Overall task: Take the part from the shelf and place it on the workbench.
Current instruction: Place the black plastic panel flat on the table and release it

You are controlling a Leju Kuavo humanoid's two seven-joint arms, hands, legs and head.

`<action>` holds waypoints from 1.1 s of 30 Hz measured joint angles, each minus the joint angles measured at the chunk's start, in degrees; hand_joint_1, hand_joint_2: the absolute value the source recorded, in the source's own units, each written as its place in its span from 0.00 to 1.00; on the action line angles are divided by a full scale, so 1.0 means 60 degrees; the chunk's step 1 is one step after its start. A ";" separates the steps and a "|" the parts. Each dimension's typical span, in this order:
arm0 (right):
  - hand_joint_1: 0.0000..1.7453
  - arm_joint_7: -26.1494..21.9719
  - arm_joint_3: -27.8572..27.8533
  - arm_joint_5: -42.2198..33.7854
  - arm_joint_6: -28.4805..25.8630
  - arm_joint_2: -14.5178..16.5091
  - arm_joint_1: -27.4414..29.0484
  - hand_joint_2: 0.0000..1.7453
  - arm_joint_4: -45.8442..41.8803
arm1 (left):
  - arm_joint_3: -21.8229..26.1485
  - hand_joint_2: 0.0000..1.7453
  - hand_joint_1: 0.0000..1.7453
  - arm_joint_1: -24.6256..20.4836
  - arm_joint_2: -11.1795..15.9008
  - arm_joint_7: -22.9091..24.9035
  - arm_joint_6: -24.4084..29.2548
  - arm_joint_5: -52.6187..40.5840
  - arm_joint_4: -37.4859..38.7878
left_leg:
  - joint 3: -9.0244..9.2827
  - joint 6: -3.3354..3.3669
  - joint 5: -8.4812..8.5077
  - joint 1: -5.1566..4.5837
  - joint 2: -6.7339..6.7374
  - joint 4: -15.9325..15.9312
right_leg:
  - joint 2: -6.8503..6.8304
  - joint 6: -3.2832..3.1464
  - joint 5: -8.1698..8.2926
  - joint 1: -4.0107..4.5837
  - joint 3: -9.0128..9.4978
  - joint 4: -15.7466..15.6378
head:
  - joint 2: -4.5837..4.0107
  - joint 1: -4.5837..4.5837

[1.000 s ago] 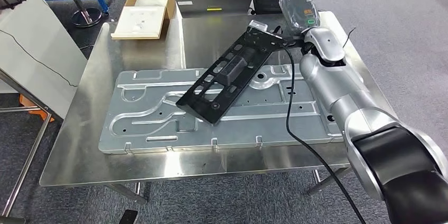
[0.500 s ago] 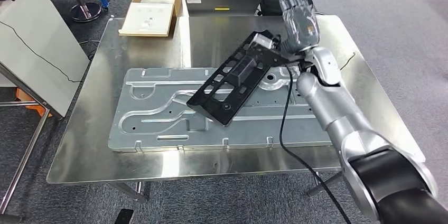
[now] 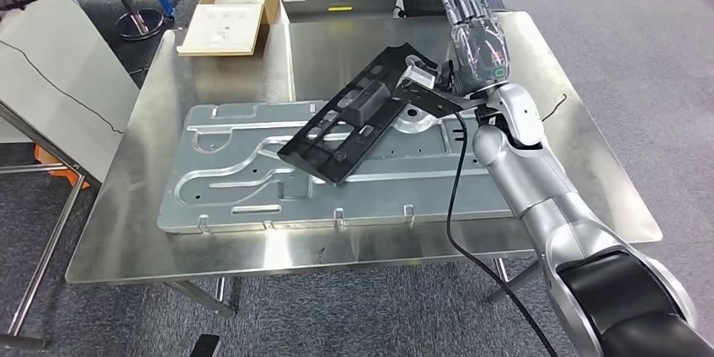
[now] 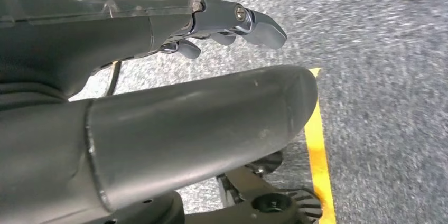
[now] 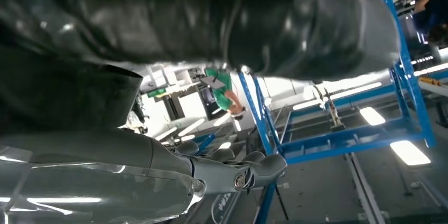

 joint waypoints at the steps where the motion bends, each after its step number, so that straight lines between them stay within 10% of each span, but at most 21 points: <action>1: 0.00 -0.0037 -0.0002 -0.0006 -0.0016 -0.0002 0.0043 0.00 -0.0037 | -0.0001 0.00 0.00 -0.0002 0.0001 0.0032 -0.0006 -0.0008 0.0000 | 0.0386 0.0023 0.0204 0.0000 0.0000 -0.0524 | 0.0006 0.0021 0.0063 0.0004 -0.0089 0.0028 | 0.0000 0.0000; 4: 0.00 -0.0158 -0.0015 0.0005 -0.0108 -0.0015 0.0172 0.00 -0.0233 | -0.0002 0.00 0.00 -0.0031 -0.0001 0.0086 -0.0046 -0.0034 0.0000 | 0.1506 0.0140 0.0679 -0.0045 -0.0007 -0.2347 | 0.0015 0.0155 0.0241 0.0029 -0.0278 0.0113 | 0.0000 0.0004; 8: 0.00 -0.0199 -0.0026 0.0058 -0.0164 -0.0035 0.0369 0.00 -0.0413 | -0.0002 0.00 0.00 -0.0021 -0.0016 0.0089 -0.0108 -0.0037 0.0000 | 0.1479 0.0356 0.1001 -0.0076 0.0003 -0.2611 | 0.0028 0.0393 0.0463 0.0008 -0.0330 0.0010 | 0.0000 0.0008; 14: 0.00 -0.0199 -0.0086 0.0065 -0.0200 -0.0083 0.0540 0.00 -0.0493 | -0.0002 0.00 0.00 -0.0023 -0.0031 0.0105 -0.0122 -0.0047 0.0000 | 0.0770 0.0534 0.1703 -0.0027 0.0085 -0.2678 | 0.0044 0.0621 -0.1612 -0.0080 -0.0990 0.2648 | 0.0000 0.0029; 16: 0.00 -0.0199 -0.0093 0.0065 -0.0211 -0.0085 0.0622 0.00 -0.0500 | -0.0002 0.00 0.00 -0.0021 -0.0035 0.0129 -0.0124 -0.0055 0.0000 | 0.0491 0.0495 0.1881 -0.0026 0.0089 -0.2631 | 0.0043 0.0625 -0.1389 -0.0088 -0.0522 0.2570 | 0.0000 0.0029; 19: 0.00 -0.0204 -0.0126 0.0065 -0.0239 -0.0083 0.0644 0.00 -0.0580 | -0.0002 0.00 0.00 -0.0030 -0.0058 0.0147 -0.0123 -0.0074 0.0000 | 0.0216 0.0377 0.2088 -0.0042 0.0084 -0.2551 | 0.0047 0.0507 -0.1170 -0.0047 0.0950 0.0717 | 0.0000 0.0020; 21: 0.00 -0.0215 -0.0169 0.0062 -0.0269 -0.0085 0.0649 0.00 -0.0636 | -0.0003 0.00 0.00 -0.0038 -0.0066 0.0147 -0.0117 -0.0088 0.0000 | 0.0174 0.0258 0.2228 -0.0046 0.0081 -0.2567 | 0.0055 0.0395 -0.1267 0.0022 0.1311 0.0100 | 0.0000 0.0016; 24: 0.00 -0.0260 -0.0225 0.0040 -0.0291 -0.0077 0.0673 0.00 -0.0646 | -0.0005 0.00 0.00 -0.0029 -0.0064 0.0149 -0.0100 -0.0097 0.0000 | 0.0080 0.0087 0.2169 -0.0026 0.0050 -0.2498 | 0.0011 0.0189 -0.0995 0.0012 0.1173 -0.0015 | 0.0000 0.0020; 29: 0.00 -0.0382 -0.0269 0.0016 -0.0324 -0.0053 0.0743 0.00 -0.0636 | -0.0005 0.00 0.00 -0.0024 -0.0059 0.0155 -0.0088 -0.0162 0.0000 | -0.0524 -0.0046 0.0318 -0.0012 0.0034 -0.0072 | -0.0039 -0.0002 -0.0383 -0.0020 0.0503 -0.0084 | 0.0000 0.0002; 31: 0.00 -0.0438 -0.0299 0.0005 -0.0366 -0.0048 0.0817 0.00 -0.0631 | -0.0005 0.00 0.00 -0.0027 -0.0054 0.0159 -0.0084 -0.0184 0.0000 | -0.0229 -0.0049 0.0560 -0.0013 0.0034 0.0161 | -0.0036 0.0029 -0.0144 -0.0008 0.0182 -0.0058 | 0.0000 0.0002; 33: 0.00 -0.0508 -0.0368 -0.0001 -0.0415 -0.0048 0.0868 0.00 -0.0633 | -0.0005 0.00 0.00 -0.0043 -0.0045 0.0161 -0.0069 -0.0196 0.0000 | 0.0695 0.0015 0.0927 -0.0019 0.0031 -0.0850 | -0.0035 0.0094 0.0068 0.0001 -0.0097 -0.0001 | 0.0000 0.0001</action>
